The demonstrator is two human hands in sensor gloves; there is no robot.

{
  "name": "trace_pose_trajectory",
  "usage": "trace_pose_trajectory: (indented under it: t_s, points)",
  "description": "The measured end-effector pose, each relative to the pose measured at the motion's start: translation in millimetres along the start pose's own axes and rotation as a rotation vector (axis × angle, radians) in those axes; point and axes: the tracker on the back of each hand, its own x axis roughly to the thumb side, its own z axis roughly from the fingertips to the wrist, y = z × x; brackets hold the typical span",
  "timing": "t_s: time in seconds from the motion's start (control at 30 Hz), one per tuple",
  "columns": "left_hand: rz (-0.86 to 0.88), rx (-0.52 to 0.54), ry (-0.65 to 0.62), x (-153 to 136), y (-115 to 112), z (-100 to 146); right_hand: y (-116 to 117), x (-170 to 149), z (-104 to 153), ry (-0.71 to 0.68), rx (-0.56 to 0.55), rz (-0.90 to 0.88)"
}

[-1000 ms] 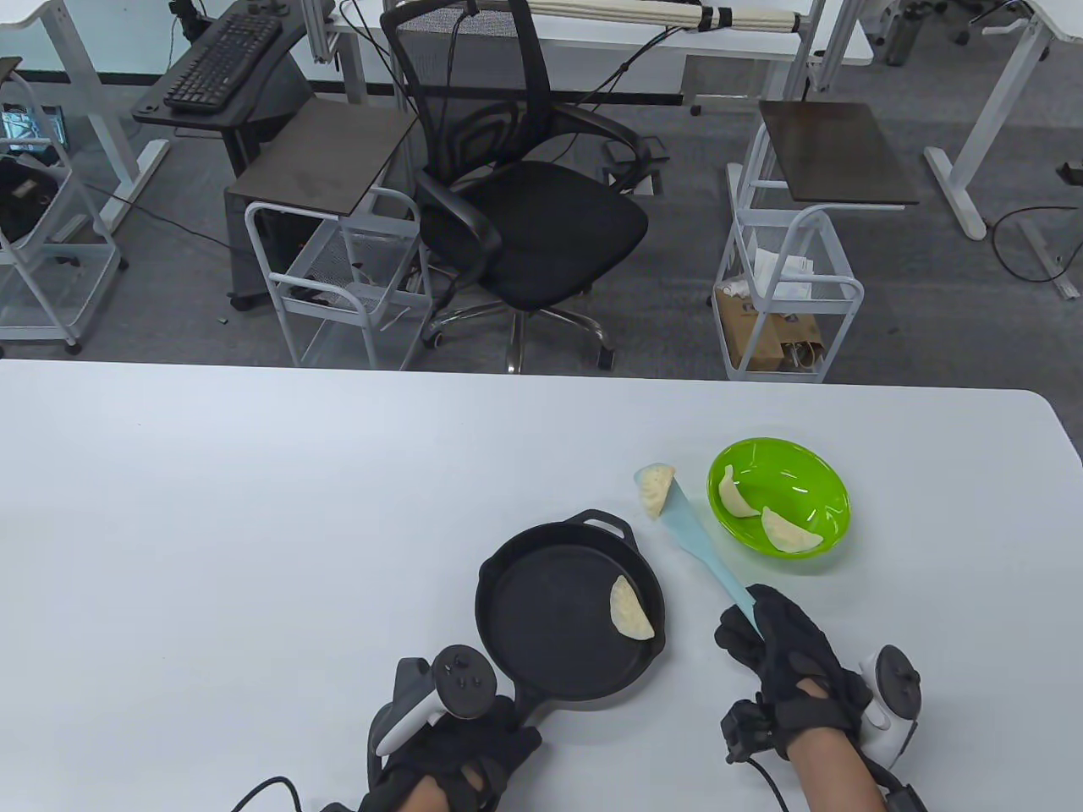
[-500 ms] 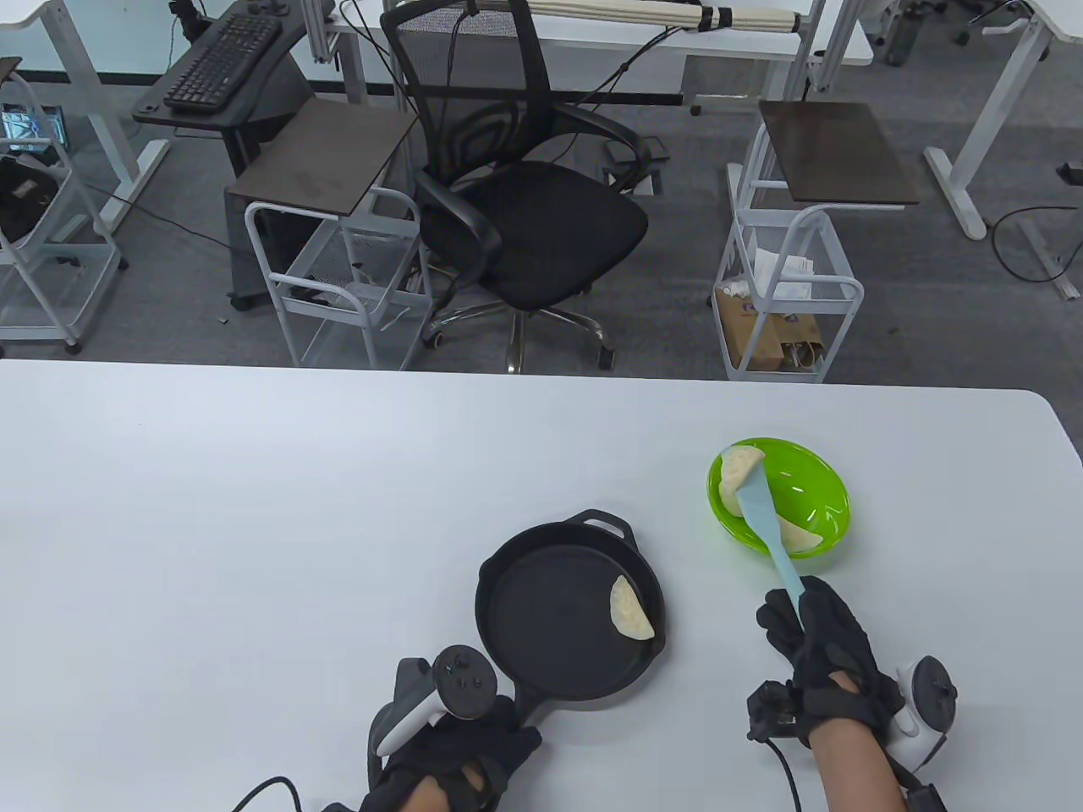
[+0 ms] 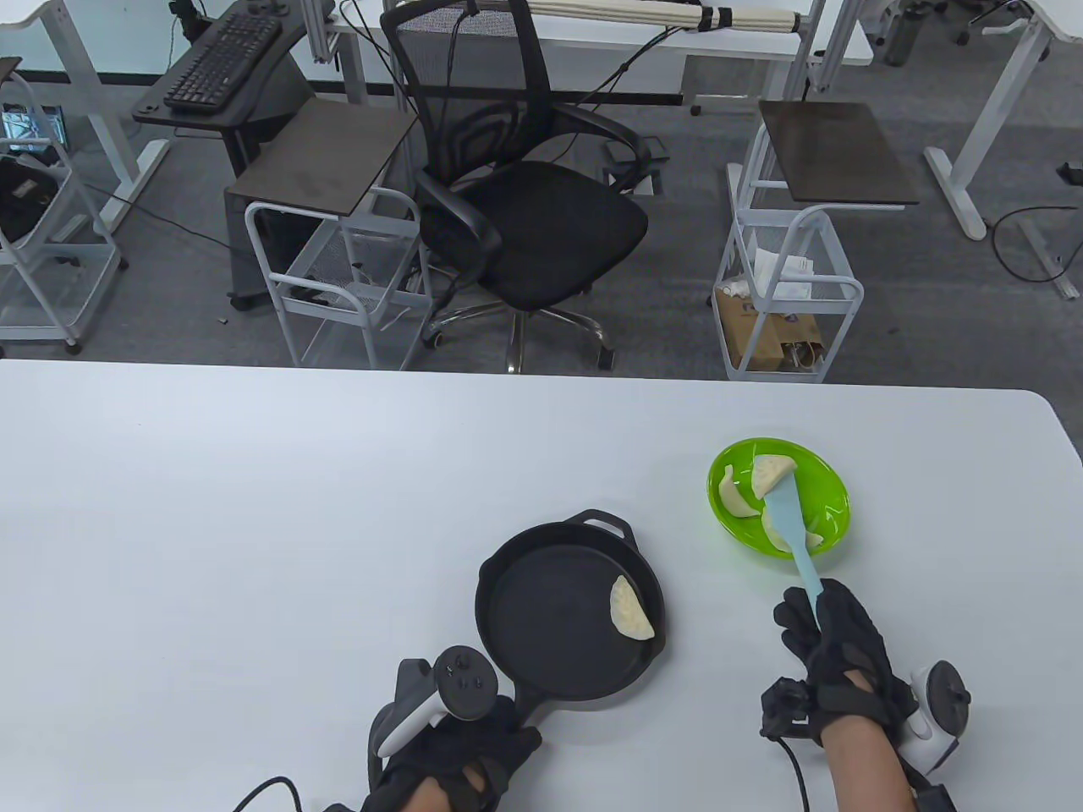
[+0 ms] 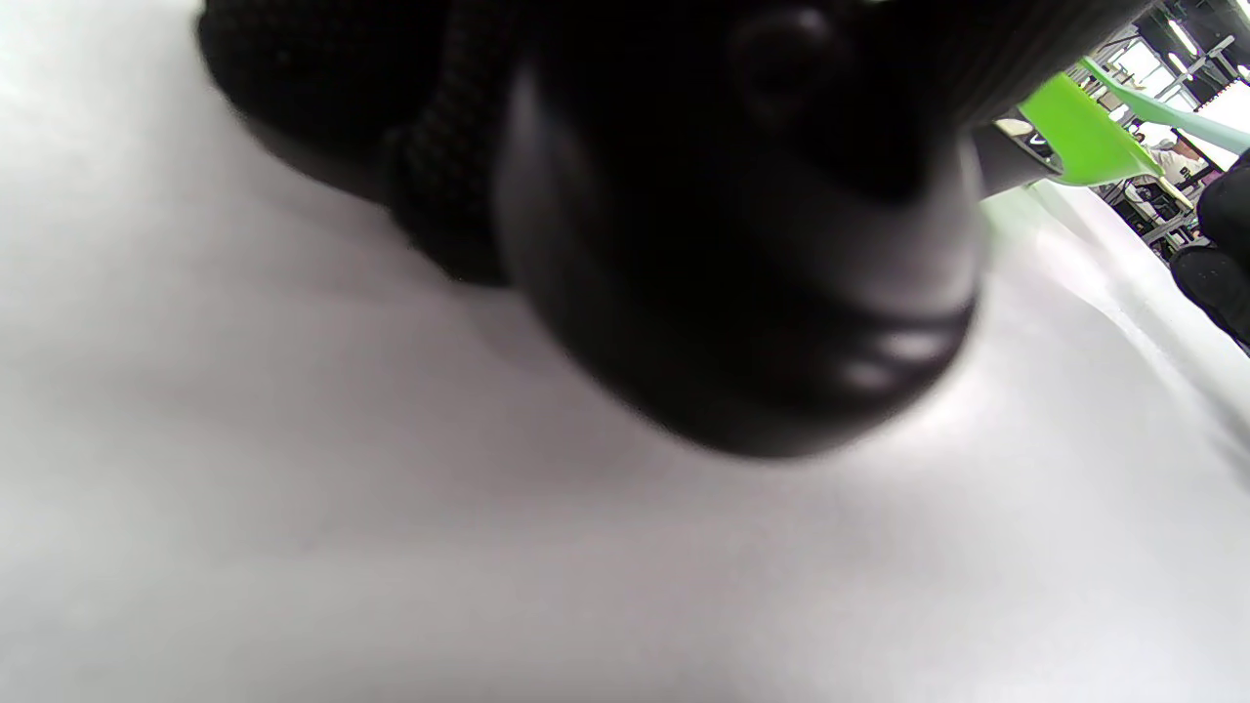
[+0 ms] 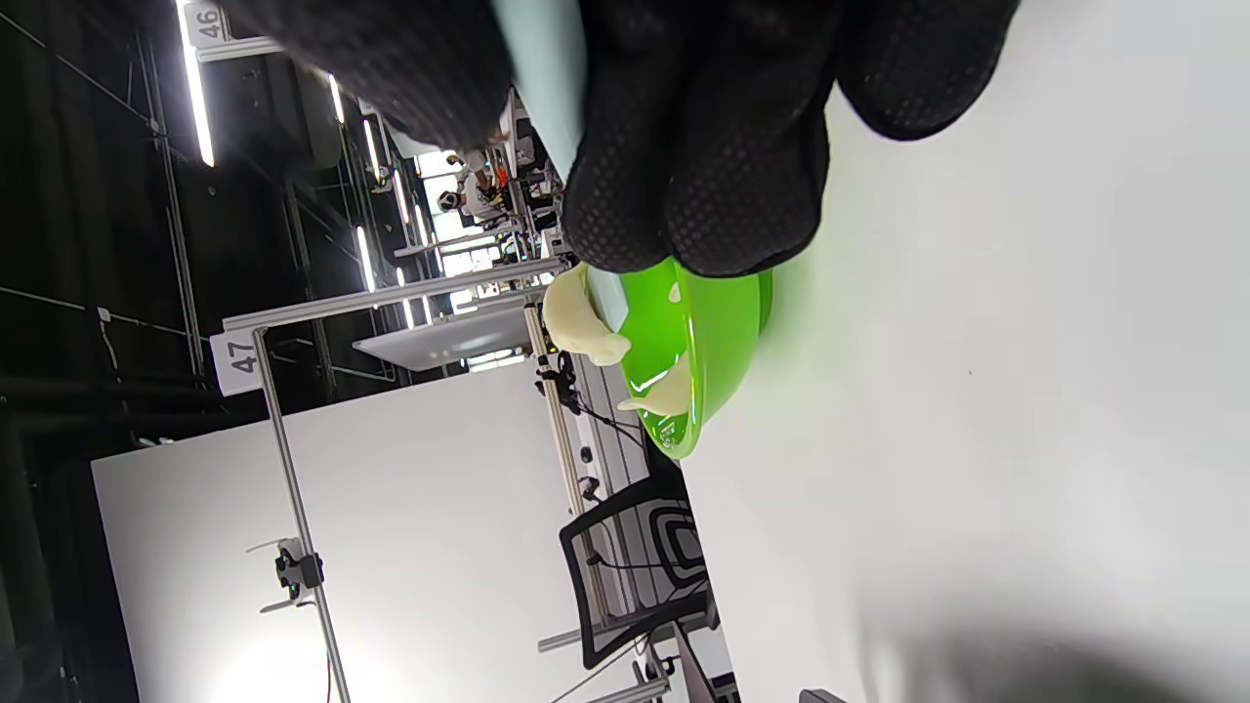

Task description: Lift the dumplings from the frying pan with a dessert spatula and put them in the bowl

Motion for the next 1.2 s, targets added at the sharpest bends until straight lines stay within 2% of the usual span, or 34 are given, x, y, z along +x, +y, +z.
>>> trace_pose_trajectory:
  t_s: [0.37,0.53,0.77,0.93,1.2]
  points:
    - [-0.003,0.001,0.000,0.4,-0.3,-0.3,4.3,1.2,-5.4,0.017,0.100,-0.002]
    - [-0.003,0.002,-0.001,0.3,-0.5,-0.4,7.8,2.7,-7.6,0.022,0.159,0.067]
    - [-0.003,0.001,-0.002,0.3,-0.7,-0.4,14.7,12.0,-3.3,-0.090,0.128,0.264]
    - [-0.004,-0.001,-0.002,0.2,-0.7,-0.5,17.3,18.4,2.1,-0.158,0.067,0.283]
    - [-0.003,-0.001,-0.002,0.0,-0.7,-0.4,26.0,30.0,13.0,-0.274,0.091,0.306]
